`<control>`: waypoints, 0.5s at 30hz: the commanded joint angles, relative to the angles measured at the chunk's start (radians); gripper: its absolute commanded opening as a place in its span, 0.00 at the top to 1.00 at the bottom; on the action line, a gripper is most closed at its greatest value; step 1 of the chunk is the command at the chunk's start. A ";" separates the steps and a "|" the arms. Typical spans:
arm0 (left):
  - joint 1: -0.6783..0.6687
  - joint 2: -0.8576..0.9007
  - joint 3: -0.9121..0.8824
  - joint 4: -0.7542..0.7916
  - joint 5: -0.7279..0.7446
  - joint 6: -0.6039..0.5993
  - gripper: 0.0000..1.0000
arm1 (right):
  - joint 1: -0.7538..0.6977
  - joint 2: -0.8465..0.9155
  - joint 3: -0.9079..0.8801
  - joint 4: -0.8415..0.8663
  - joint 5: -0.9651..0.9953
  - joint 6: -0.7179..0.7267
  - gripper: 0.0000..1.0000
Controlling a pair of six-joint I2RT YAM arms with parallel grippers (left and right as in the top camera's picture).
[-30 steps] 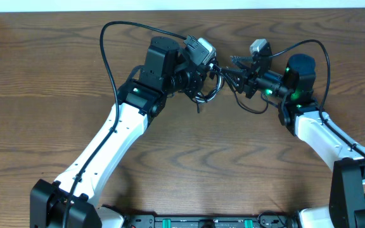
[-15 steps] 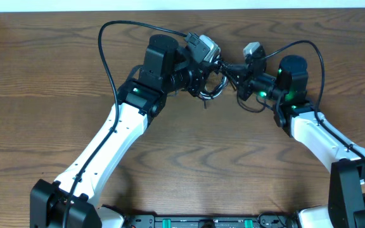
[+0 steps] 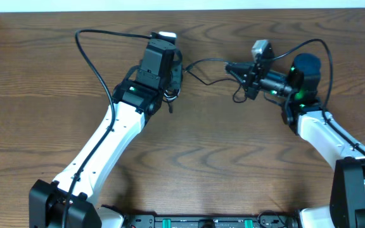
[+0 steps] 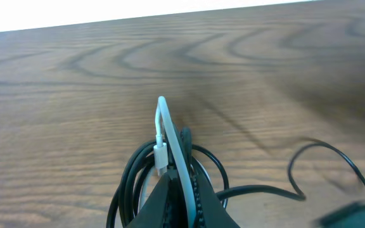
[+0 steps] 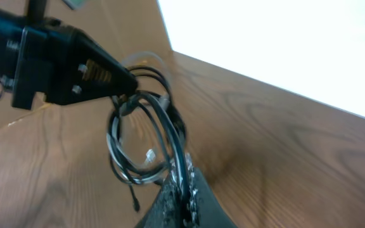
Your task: Untangle cables
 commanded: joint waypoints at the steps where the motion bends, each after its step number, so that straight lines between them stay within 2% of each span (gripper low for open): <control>1: 0.005 -0.015 0.008 -0.006 -0.074 -0.067 0.93 | -0.076 -0.006 0.007 -0.066 0.086 0.098 0.99; 2: 0.005 -0.015 0.008 -0.008 -0.071 -0.067 0.93 | -0.097 -0.006 0.007 -0.092 0.120 0.126 0.90; 3: 0.005 -0.015 0.008 -0.009 -0.054 -0.066 0.92 | -0.119 -0.006 0.007 -0.115 0.134 0.148 0.58; 4: 0.005 -0.015 0.008 -0.008 -0.038 -0.066 0.92 | -0.129 -0.006 0.007 -0.122 0.133 0.149 0.35; 5: 0.005 -0.015 0.008 -0.005 -0.007 -0.066 0.93 | -0.137 -0.006 0.007 -0.130 0.133 0.150 0.20; 6: 0.005 -0.015 0.008 -0.001 0.022 -0.066 0.93 | -0.138 -0.006 0.007 -0.132 0.132 0.150 0.14; 10: 0.005 -0.015 0.008 0.023 0.106 -0.067 0.93 | -0.121 -0.006 0.007 -0.132 0.125 0.148 0.01; 15: 0.005 -0.015 0.008 0.071 0.157 -0.074 0.92 | -0.108 -0.006 0.007 -0.132 0.105 0.123 0.01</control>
